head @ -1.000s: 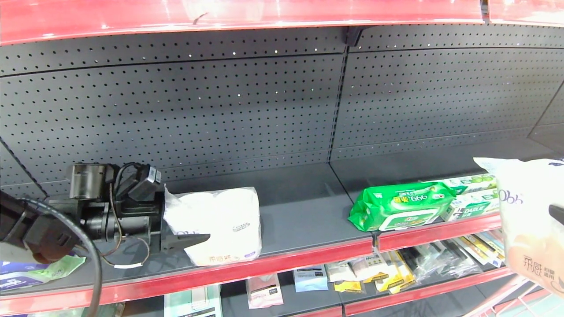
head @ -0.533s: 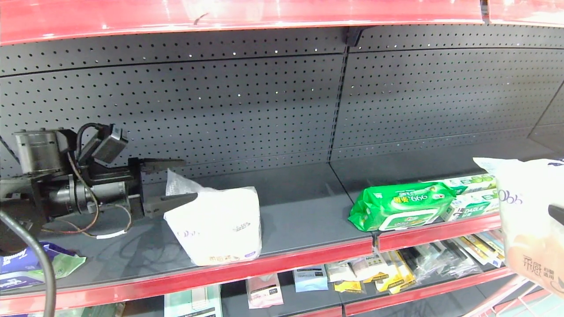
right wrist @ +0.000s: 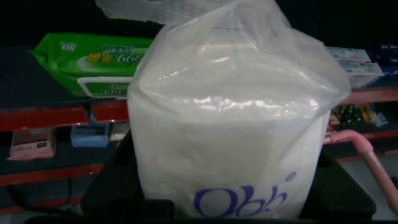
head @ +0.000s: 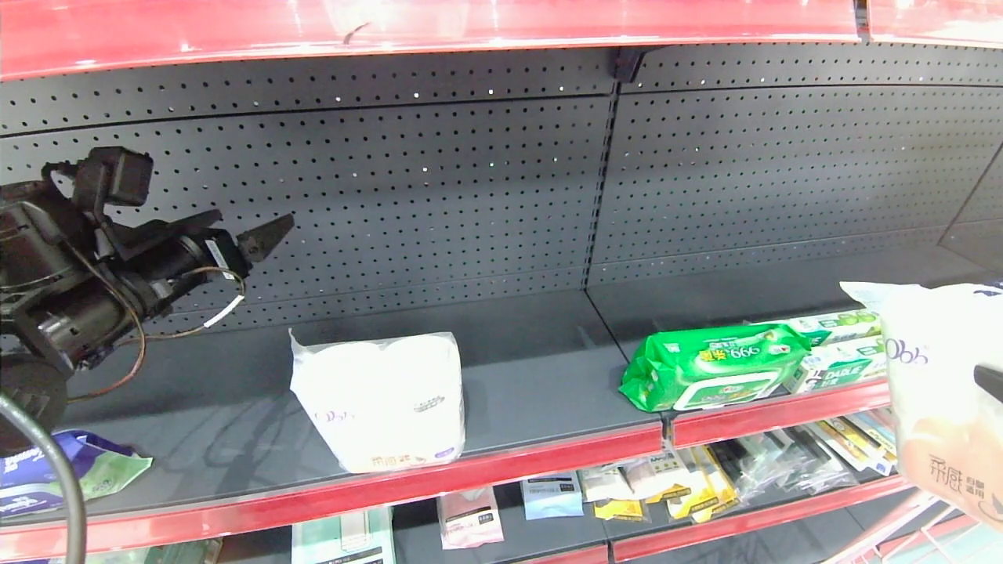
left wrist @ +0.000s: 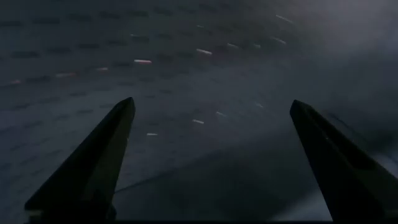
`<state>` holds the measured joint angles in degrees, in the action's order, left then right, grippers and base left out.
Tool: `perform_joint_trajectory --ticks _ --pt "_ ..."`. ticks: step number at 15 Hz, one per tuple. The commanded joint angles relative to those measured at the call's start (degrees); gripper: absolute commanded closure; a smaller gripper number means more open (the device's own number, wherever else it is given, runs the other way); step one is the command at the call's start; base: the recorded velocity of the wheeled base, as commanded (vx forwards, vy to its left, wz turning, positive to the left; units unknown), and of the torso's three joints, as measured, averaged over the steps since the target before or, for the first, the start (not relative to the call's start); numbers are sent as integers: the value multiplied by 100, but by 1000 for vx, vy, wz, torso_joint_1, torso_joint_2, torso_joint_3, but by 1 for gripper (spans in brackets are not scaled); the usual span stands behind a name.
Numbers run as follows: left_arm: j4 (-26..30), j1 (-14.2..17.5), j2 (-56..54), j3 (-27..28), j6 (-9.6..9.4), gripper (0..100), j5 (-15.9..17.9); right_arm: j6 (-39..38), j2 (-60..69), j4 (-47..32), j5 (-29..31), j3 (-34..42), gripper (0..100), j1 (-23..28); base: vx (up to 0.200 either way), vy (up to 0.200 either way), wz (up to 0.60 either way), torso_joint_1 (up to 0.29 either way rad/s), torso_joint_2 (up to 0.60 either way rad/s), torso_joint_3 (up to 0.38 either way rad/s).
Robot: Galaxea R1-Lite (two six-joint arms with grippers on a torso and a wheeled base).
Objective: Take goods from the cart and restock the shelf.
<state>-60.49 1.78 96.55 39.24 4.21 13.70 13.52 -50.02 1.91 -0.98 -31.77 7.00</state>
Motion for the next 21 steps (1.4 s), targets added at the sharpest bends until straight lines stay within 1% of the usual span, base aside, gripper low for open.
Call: perform_joint_trajectory --ticks 1,2,3,5,6,7,8,9,10,11,13,14,15,16,17,18,19,20,21 --pt "345 -108 -716 -400 133 0 -377 2 -17 2 -17 -14 100 -5 0 0 0 0 0 0" --pt "934 -108 -1182 -602 124 0 -403 2 -43 11 -43 -14 100 -5 0 0 0 0 0 0" --pt "1637 -108 -1718 -760 54 0 -430 2 -96 20 -69 -31 100 -23 0 0 0 0 0 0" --pt "3245 -81 -3002 -1024 -122 0 -421 28 -140 11 -245 -101 100 -58 0 0 0 0 0 0" --pt "3579 -37 -3309 -1068 -183 0 -403 46 -149 11 -316 -110 100 -58 0 0 0 0 0 0" --pt "4748 68 -4311 -1120 -508 0 -359 63 -219 11 -483 -181 100 -76 0 0 0 0 0 0" --pt "5284 68 -4759 -1120 -614 0 -298 63 -219 11 -509 -198 100 -85 0 0 0 0 0 0" --pt "6269 33 -5638 -1120 -816 0 -17 63 -210 11 -606 -216 100 -260 0 0 0 0 0 0" --pt "7042 15 -6359 -1120 -1001 0 273 28 -210 11 -658 -268 100 -375 0 0 0 0 0 0" --pt "7745 -29 -7045 -1068 -1124 0 423 19 -219 20 -773 -295 100 -454 0 0 0 0 0 0" --pt "8941 -310 -8117 -989 -1212 0 423 63 -263 11 -931 -348 100 -542 0 0 0 0 0 0" --pt "9406 -521 -8591 -962 -1247 0 423 63 -351 20 -966 -374 100 -577 0 0 0 0 0 0" --pt "9652 -767 -8908 -962 -1247 0 414 54 -456 20 -1027 -435 100 -577 0 0 0 0 0 0" --pt "9670 -802 -8952 -971 -1238 0 379 54 -500 28 -1063 -462 100 -577 0 0 0 0 0 0" --pt "9635 -749 -8925 -1006 -1036 0 -245 54 -650 134 -1133 -488 100 -577 0 0 0 0 0 0" --pt "9565 -749 -8882 -1076 -763 0 -843 54 -729 274 -1133 -479 100 -577 0 0 0 0 0 0" --pt "9187 -767 -8978 -1410 -658 0 -1441 37 -869 485 -1133 -479 100 -577 0 0 0 0 0 0" --pt "8747 -767 -9057 -1718 -658 0 -1643 37 -940 582 -1133 -479 100 -577 0 0 0 0 0 0" --pt "8475 -767 -9031 -1911 -649 0 -1687 37 -992 617 -1142 -488 100 -577 0 0 0 0 0 0"
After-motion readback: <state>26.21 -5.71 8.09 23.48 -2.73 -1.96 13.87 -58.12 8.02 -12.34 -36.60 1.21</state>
